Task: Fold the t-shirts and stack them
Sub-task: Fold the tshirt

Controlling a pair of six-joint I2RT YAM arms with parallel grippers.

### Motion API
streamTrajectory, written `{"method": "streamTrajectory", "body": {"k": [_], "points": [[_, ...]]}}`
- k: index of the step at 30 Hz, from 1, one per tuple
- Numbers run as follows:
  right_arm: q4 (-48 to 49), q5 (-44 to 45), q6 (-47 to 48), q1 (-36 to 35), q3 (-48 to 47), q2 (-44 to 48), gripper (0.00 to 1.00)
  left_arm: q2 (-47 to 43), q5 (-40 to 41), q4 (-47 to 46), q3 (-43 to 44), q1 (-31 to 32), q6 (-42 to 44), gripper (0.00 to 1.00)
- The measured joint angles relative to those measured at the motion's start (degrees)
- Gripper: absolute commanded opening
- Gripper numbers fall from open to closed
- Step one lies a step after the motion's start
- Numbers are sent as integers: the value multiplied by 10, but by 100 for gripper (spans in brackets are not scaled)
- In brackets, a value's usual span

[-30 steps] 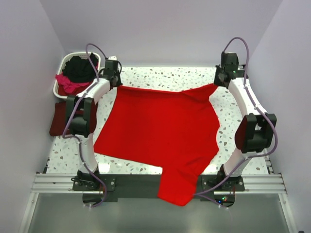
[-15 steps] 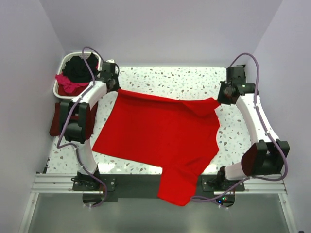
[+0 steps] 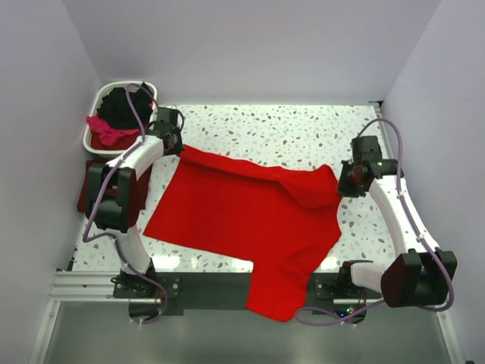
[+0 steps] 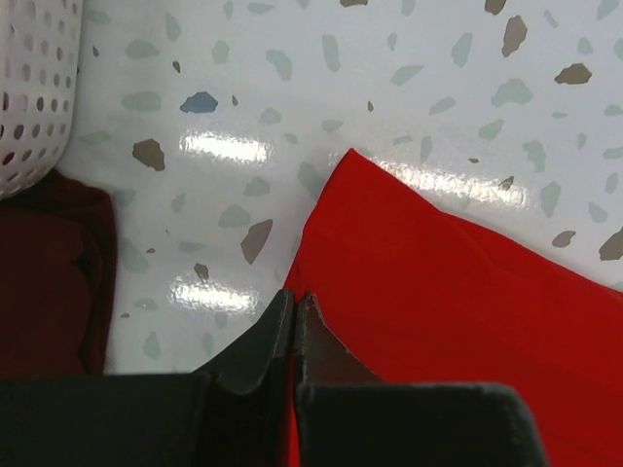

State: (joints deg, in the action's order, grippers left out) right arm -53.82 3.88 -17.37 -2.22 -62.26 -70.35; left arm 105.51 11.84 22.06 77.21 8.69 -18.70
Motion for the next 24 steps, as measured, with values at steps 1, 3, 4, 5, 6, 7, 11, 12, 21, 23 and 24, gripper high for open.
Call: {"method": "streamTrajectory", "body": {"k": [1,3,4,5,6,7,11,12,21,23,24], "points": [[1,-4,-3,0,18,3,0,0,0,0,-6,0,-2,0],[3,-10,-11,0,49,9,0,0,0,-1,-23,0,-6,0],[3,-16,-14,0,62,10,0,0,1,-1,-31,0,-9,0],[4,-20,-19,0,77,11,0,1,2,-1,-38,0,-12,0],[4,-23,-24,0,89,12,0,2,4,0,-42,0,-15,0],[9,-30,-30,0,103,12,0,4,5,0,-45,0,-17,0],[27,-41,-49,0,145,15,0,15,6,-2,-46,0,-18,0],[31,-46,-54,0,153,16,0,19,6,-1,-46,0,-18,0],[47,-54,-72,0,168,40,0,38,24,3,-46,0,-22,0],[45,-54,-75,0,167,59,0,38,28,3,-46,0,-23,0],[43,-54,-76,0,165,65,0,38,30,3,-46,0,-23,0]]}}
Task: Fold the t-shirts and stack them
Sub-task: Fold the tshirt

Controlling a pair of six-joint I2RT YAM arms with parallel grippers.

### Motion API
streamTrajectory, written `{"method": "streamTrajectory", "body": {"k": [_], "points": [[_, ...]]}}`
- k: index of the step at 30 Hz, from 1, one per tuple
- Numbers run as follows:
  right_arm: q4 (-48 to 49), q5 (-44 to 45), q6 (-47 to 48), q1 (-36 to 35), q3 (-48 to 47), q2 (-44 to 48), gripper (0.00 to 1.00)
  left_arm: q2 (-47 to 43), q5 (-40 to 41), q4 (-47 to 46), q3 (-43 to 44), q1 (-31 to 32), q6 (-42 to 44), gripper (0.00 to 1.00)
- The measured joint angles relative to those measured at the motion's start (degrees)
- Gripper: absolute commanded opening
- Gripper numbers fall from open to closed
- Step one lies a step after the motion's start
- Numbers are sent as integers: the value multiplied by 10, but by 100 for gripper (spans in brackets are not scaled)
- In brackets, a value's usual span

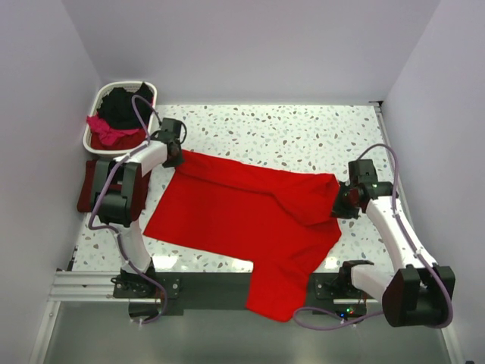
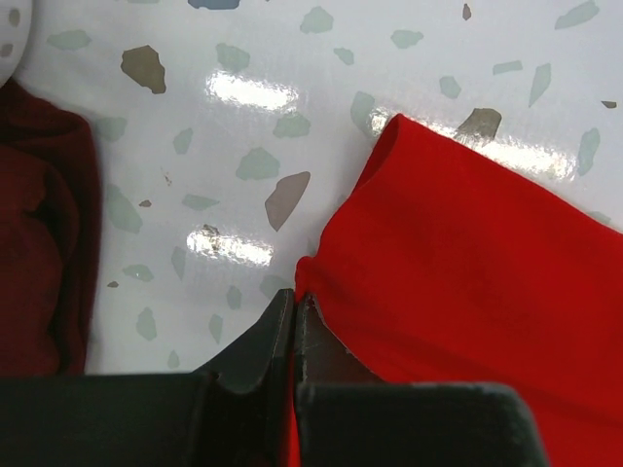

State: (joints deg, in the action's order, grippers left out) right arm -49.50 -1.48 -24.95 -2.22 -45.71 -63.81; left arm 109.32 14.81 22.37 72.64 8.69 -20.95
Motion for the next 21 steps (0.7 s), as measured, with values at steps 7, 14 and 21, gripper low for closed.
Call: {"method": "streamTrajectory", "body": {"k": [7,14,21], "points": [[-10,0,-10,0,-3,37,0,0,6,0,0,0,0,0],[-14,0,-21,0,0,50,0,-1,6,14,0,0,-15,0],[-15,5,-25,0,0,51,0,-30,6,31,0,0,-28,0]]}}
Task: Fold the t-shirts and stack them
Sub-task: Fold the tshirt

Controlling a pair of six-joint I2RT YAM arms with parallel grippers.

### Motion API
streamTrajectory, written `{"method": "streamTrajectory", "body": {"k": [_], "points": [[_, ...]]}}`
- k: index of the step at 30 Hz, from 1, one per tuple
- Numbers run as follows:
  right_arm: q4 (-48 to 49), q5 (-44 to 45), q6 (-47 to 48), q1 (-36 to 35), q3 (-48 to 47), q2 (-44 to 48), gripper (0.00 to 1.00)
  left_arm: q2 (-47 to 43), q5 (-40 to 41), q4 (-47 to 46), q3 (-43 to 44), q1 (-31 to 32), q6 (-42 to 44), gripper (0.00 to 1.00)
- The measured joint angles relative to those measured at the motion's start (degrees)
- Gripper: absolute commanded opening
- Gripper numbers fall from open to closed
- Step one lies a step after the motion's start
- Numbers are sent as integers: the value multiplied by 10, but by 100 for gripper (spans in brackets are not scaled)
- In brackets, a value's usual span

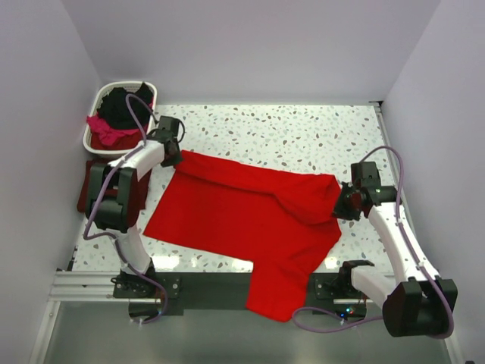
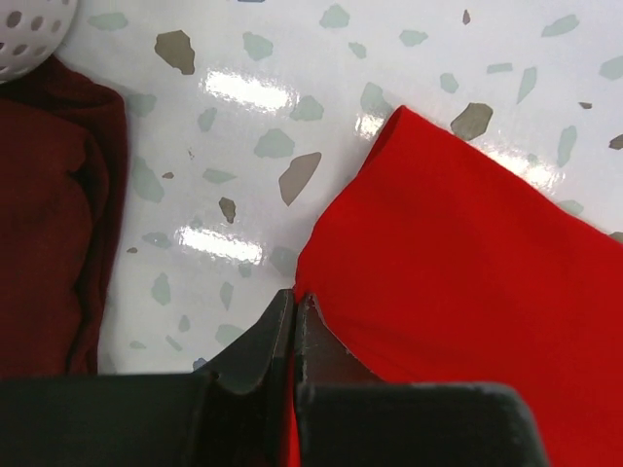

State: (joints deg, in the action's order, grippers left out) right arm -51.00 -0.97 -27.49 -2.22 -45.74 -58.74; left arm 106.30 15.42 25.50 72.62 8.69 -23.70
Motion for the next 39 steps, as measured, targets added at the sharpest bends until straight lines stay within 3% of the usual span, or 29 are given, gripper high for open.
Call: {"method": "streamTrajectory", "body": {"k": [11,15,19,22,26,28,33,39], "points": [[-8,4,-2,0,0,7,0,-16,-2,9,-52,0,-34,0],[-9,4,-6,0,0,7,6,-16,0,11,-54,0,-45,0],[-9,4,-12,0,0,7,37,-16,7,13,-57,0,-53,12],[-7,4,-16,0,0,7,51,-16,13,18,-57,0,-58,25],[5,12,-17,0,-3,-2,53,-25,16,28,-57,0,-61,44],[23,15,-17,5,-14,-23,53,-42,17,29,-57,-1,-61,46],[131,-12,-31,41,-23,-87,47,-71,10,22,-34,-1,-50,42],[291,-65,-70,80,-24,-205,43,-24,-17,-7,26,0,-25,22]]}}
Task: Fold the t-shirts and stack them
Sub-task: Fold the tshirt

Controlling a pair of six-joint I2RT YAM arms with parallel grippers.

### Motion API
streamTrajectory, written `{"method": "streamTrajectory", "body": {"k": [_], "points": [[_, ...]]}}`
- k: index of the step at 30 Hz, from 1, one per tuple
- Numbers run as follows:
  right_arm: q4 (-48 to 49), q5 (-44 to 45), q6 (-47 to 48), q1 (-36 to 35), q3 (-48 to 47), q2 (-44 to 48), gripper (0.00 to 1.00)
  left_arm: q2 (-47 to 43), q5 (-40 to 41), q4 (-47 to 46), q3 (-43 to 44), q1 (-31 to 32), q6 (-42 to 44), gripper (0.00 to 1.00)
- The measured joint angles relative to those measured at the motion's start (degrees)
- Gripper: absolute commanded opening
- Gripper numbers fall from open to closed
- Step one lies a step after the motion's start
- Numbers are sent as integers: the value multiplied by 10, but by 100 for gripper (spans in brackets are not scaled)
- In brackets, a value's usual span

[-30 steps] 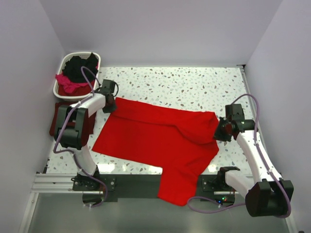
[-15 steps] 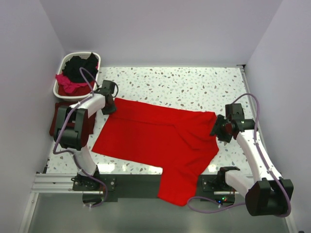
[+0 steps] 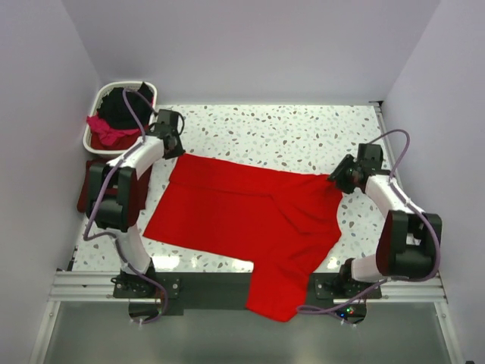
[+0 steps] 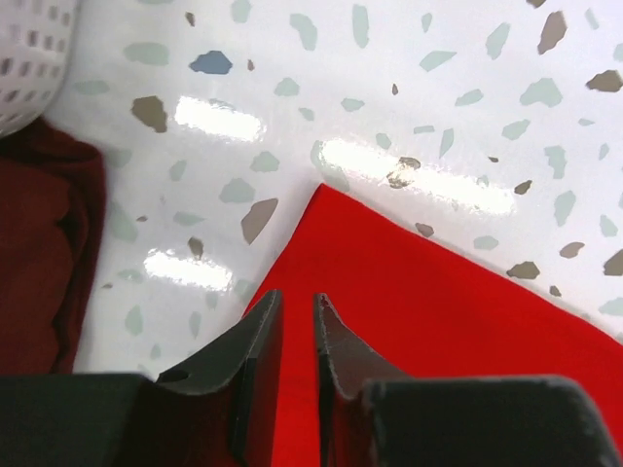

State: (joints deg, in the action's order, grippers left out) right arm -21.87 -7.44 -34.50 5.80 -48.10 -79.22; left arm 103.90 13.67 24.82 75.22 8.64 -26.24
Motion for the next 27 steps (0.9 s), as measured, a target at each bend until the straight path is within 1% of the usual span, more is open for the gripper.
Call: {"method": "streamTrajectory", "body": {"k": [1,2,8,11,14,17,18,20,21,27], "points": [[24,-8,-7,5,0,-19,42,16,-4,-4,7,0,3,20],[41,-14,-12,10,0,-33,42,32,-8,-7,13,0,5,19],[133,-33,-42,29,-2,-111,41,101,-21,-12,23,0,8,19],[163,-41,-52,36,-2,-134,40,106,-21,-15,31,0,9,19],[191,-43,-60,40,-2,-153,35,112,-21,-16,33,0,9,18],[215,-45,-68,43,0,-159,22,118,-19,-16,39,0,7,18],[224,-46,-71,45,3,-159,12,120,-17,-16,41,0,5,18],[237,-44,-75,51,13,-158,6,125,-14,-14,48,0,2,18],[242,-41,-77,56,20,-156,0,126,-14,-13,50,0,0,17],[238,-19,-83,82,54,-125,0,130,-10,-11,55,0,-12,16]]}}
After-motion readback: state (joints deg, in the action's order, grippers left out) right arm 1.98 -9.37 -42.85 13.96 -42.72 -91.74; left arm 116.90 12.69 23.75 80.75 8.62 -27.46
